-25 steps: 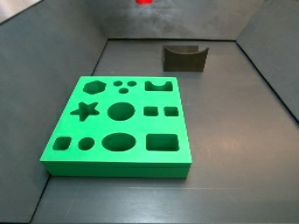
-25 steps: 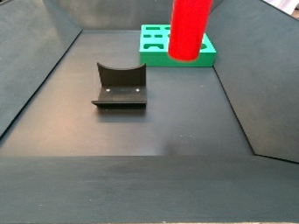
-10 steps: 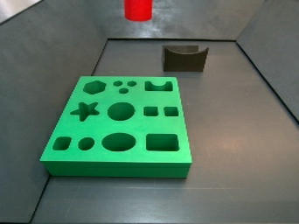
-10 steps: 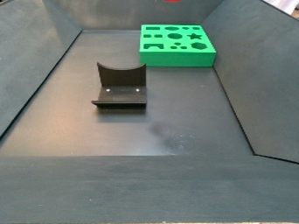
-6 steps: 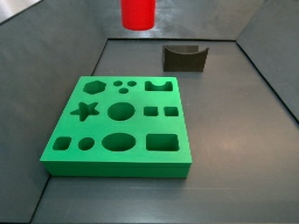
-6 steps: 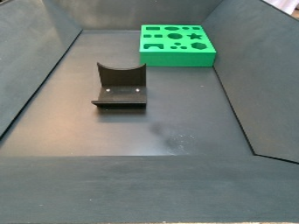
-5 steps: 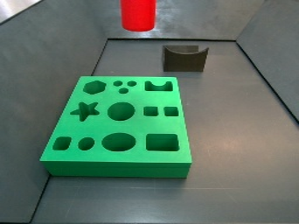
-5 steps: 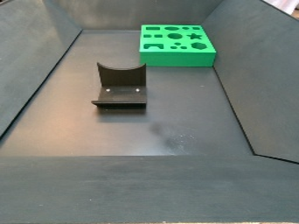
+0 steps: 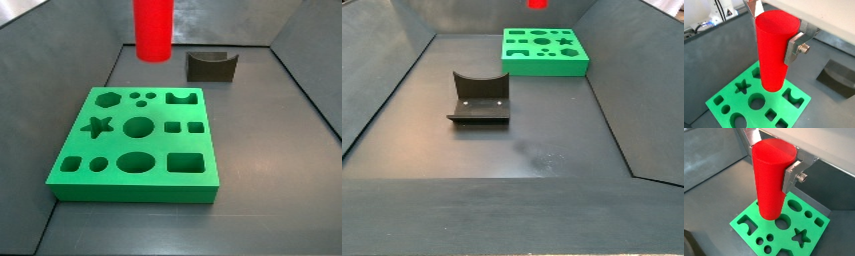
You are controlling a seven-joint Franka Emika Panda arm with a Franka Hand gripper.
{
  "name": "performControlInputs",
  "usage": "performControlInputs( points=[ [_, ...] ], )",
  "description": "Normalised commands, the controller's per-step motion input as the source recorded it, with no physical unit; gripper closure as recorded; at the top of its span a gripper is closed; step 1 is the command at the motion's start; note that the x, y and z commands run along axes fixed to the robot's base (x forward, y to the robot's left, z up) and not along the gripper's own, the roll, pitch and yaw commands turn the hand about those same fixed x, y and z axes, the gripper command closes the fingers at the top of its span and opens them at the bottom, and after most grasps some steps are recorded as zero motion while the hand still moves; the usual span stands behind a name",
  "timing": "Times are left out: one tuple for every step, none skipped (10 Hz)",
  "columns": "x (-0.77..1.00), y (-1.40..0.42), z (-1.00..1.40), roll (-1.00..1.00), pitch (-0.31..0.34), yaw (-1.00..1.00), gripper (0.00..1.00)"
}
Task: Pick up the round object. Move up. Move to above the board. Insert the round object.
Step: Insert the round object.
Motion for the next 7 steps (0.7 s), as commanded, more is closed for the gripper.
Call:
performControlInputs(
  points=[
    [-0.26, -0.25, -0.56, 0.02, -0.234, 0.01, 1.00],
    [-0.49, -0.17, -0.59, 0.03, -0.333, 0.01, 1.00],
    [-0.49, -0.11, -0.61, 0.08, -0.334, 0.00, 1.00],
    [-0.47, -0.10, -0.60, 0.08, -0.303, 0.01, 1.00],
    [-0.27, -0.09, -0.58, 0.00, -0.234, 0.00, 1.00],
    [-0.14, -0.24, -0.47, -0.01, -0.199, 0.00, 1.00],
    [0.00, -0.49, -0.19, 0.04, -0.041, 0.00, 1.00]
  ],
)
